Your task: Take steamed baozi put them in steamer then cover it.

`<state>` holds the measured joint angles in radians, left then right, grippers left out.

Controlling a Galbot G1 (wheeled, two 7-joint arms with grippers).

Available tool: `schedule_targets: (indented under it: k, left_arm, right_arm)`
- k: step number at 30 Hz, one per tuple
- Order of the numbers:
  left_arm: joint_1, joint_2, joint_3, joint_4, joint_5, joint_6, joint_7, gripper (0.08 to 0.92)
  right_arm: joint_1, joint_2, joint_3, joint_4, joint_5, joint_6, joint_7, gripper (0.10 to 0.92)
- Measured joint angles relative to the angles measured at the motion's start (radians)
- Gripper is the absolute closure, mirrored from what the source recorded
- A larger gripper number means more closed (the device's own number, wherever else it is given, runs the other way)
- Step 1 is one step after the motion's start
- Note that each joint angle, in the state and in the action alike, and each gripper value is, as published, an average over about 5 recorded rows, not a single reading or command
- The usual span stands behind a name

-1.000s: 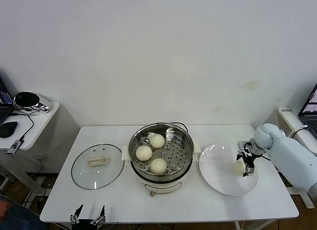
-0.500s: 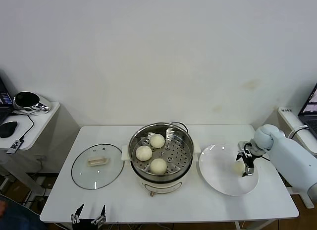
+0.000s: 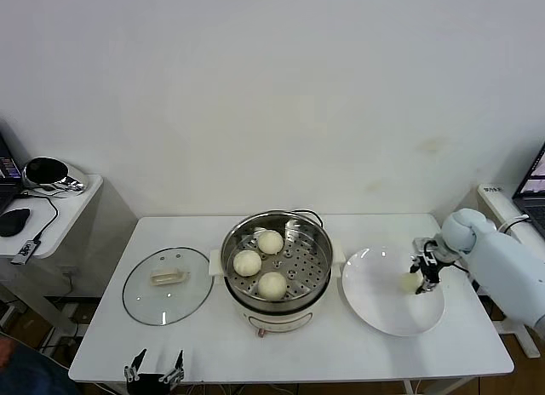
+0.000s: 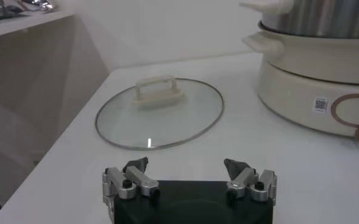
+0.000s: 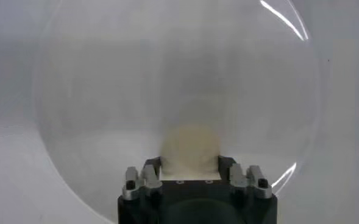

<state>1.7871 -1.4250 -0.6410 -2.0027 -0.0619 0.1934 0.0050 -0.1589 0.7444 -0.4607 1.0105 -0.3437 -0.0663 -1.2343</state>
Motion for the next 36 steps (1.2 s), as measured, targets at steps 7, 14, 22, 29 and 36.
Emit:
schedule_targets:
  k: [7,14,22,29,36]
  left_arm:
    - [-0.012,-0.003,0.005,-0.006,0.008,0.0,-0.002,0.177]
    - [-0.013,0.005,0.0,-0.023,0.006,0.001,-0.005,0.177]
    - [-0.012,0.005,-0.001,-0.048,0.002,0.001,-0.014,0.177]
    - [-0.004,0.001,-0.007,-0.065,-0.014,-0.003,-0.02,0.177]
    - [-0.011,0.004,-0.011,-0.079,-0.033,-0.004,-0.021,0.177]
  right_arm:
    - [0.108,-0.016,-0.074,0.069,0.09,-0.039,-0.018,0.465]
    - [0.264,-0.001,-0.199,0.156,0.222,-0.102,-0.045,0.465]
    - [0.466,0.064,-0.384,0.204,0.412,-0.183,-0.06,0.462]
    - [0.579,0.134,-0.531,0.221,0.539,-0.244,-0.061,0.457]
    - [0.628,0.229,-0.605,0.193,0.618,-0.284,-0.057,0.459]
